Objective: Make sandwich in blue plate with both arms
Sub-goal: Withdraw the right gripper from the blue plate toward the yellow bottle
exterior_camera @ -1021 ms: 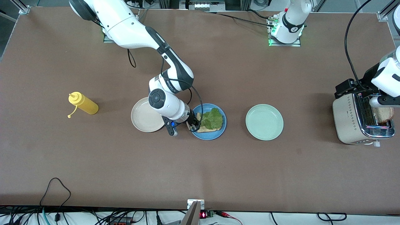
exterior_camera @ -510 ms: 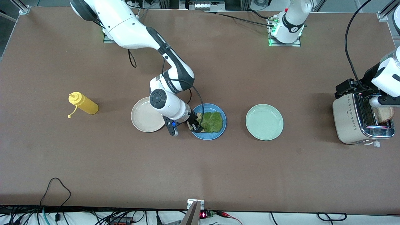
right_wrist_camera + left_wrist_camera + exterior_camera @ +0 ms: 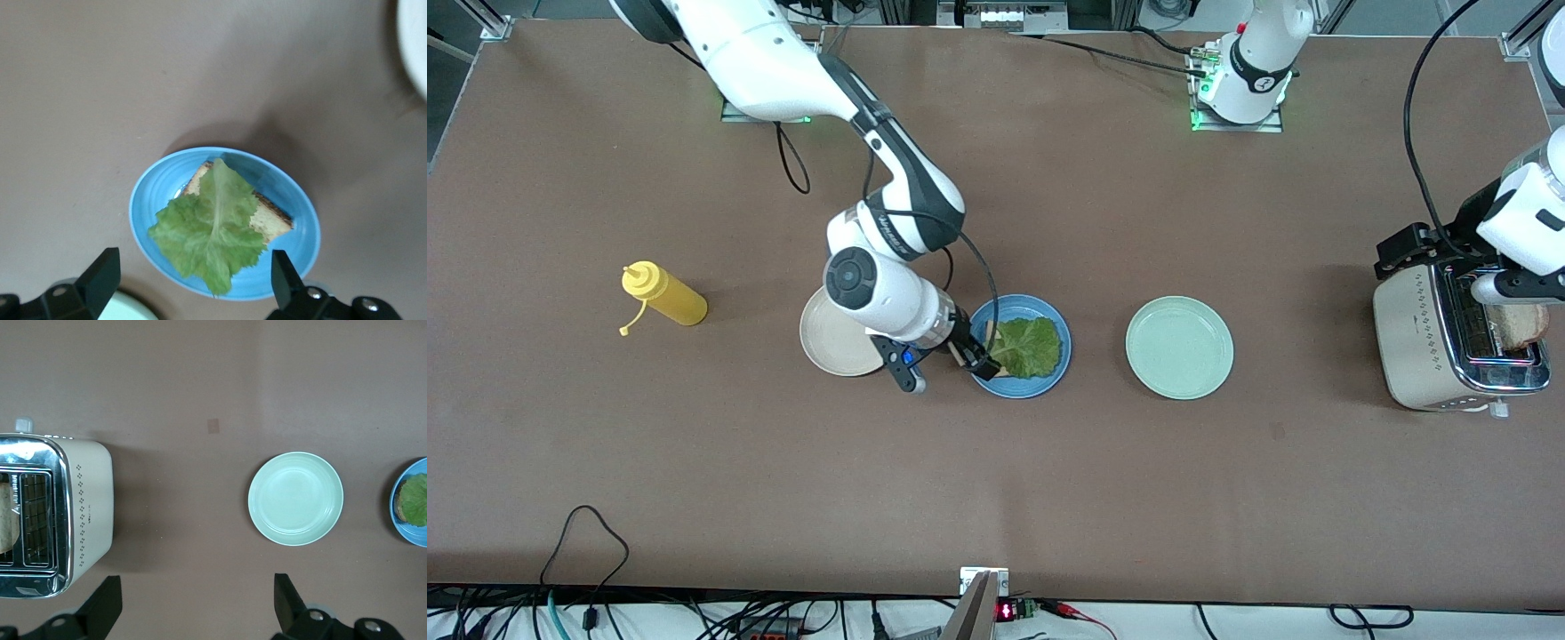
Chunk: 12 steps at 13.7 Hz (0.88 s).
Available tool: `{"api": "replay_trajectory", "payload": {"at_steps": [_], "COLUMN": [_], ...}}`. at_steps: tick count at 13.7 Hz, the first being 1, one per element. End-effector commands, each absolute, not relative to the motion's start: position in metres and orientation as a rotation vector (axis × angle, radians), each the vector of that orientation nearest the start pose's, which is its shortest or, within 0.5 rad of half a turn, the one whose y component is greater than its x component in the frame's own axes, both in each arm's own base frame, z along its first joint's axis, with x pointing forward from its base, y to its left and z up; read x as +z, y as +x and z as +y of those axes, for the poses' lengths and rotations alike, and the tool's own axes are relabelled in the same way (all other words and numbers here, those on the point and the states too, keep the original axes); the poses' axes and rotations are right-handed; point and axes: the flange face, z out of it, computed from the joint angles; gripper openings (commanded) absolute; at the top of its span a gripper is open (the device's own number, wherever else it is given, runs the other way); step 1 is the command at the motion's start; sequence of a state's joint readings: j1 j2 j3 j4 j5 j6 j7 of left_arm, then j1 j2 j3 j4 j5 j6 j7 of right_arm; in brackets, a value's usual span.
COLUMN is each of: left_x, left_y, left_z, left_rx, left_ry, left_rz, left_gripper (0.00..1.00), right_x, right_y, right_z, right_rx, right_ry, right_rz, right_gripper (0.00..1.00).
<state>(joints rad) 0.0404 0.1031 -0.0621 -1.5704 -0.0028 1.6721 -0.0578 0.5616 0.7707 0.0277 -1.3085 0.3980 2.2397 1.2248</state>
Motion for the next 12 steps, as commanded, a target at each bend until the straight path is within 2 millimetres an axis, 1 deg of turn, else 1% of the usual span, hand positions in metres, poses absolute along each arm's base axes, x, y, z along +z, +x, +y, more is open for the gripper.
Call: {"api": "replay_trajectory", "payload": {"at_steps": [1, 3, 4, 5, 7, 8, 9, 10, 11, 12], "left_x": [0.581, 0.583, 0.583, 0.582, 0.584, 0.583, 0.583, 0.583, 0.583, 0.584], "left_y": [0.587, 0.587, 0.587, 0.587, 0.587, 0.587, 0.587, 0.587, 0.587, 0.587], "left_z": [-0.015, -0.015, -0.016, -0.013, -0.014, -0.014, -0.014, -0.014, -0.014, -0.014], "left_rx": [0.008, 0.003, 0.003, 0.006, 0.001, 0.003, 0.003, 0.003, 0.003, 0.001], "left_ry": [-3.156, -3.156, -3.158, -3.161, -3.161, -3.161, -3.161, -3.161, -3.161, -3.161], "left_rz": [-0.06, -0.057, -0.058, -0.065, -0.063, -0.063, -0.063, -0.063, -0.063, -0.063], "left_gripper": [1.0, 1.0, 1.0, 1.0, 1.0, 1.0, 1.0, 1.0, 1.0, 1.0], "right_x": [0.34, 0.369, 0.378, 0.404, 0.427, 0.441, 0.446, 0.452, 0.454, 0.457], "right_y": [0.637, 0.644, 0.646, 0.638, 0.63, 0.622, 0.616, 0.603, 0.593, 0.584], "right_z": [0.383, 0.341, 0.323, 0.301, 0.279, 0.266, 0.247, 0.227, 0.204, 0.182], "right_rx": [0.271, 0.299, 0.311, 0.32, 0.327, 0.31, 0.307, 0.295, 0.282, 0.259], "right_ry": [-2.608, -2.666, -2.701, -2.792, -2.826, -2.83, -2.835, -2.844, -2.851, -2.871], "right_rz": [1.007, 0.875, 0.831, 0.696, 0.56, 0.508, 0.473, 0.391, 0.303, 0.187], "right_gripper": [1.0, 1.0, 1.0, 1.0, 1.0, 1.0, 1.0, 1.0, 1.0, 1.0]}}
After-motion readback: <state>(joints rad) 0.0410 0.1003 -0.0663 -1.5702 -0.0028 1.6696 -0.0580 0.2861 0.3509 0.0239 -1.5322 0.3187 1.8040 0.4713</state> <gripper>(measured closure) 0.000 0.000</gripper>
